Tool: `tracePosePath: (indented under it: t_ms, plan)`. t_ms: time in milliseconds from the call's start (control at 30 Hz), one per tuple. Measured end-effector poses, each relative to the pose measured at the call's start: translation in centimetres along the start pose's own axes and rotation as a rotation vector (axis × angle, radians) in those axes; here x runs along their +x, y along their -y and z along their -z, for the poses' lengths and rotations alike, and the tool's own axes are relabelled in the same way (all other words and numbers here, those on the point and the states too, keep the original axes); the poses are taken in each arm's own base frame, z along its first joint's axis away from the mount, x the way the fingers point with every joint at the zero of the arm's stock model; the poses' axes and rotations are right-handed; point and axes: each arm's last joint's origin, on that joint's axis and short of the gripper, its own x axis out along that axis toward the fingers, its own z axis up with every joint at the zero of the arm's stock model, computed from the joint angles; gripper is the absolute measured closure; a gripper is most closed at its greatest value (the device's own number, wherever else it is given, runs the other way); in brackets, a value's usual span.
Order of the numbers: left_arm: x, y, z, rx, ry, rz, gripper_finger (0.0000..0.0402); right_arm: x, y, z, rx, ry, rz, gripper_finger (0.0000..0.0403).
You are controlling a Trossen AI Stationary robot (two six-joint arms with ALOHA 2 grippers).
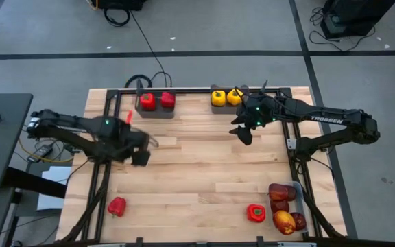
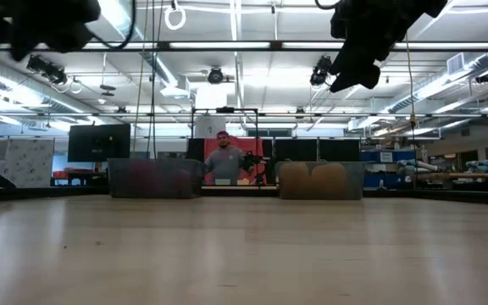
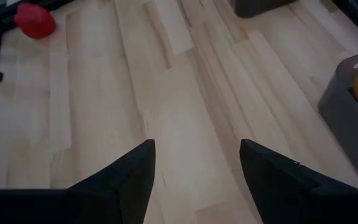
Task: Sort produce into baskets
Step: Put the red bell pepper into the left black bin
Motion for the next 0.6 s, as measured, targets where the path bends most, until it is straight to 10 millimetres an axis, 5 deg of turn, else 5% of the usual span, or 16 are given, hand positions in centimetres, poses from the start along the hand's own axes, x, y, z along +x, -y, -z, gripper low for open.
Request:
tracePosePath:
  t_ms: [367,600]
  plan:
    - [7.1,0.8,3.3,0.042,-0.263,-0.102,0.0117,0.1,-0.9,0.2,0.039,-0.019,-0.057,0.0159]
    - [10.5,0.1,4.4,0.04,-0.42,-0.104,0.0045,0.3,-2.0,0.8,0.028,-0.059,-0.057,0.0159]
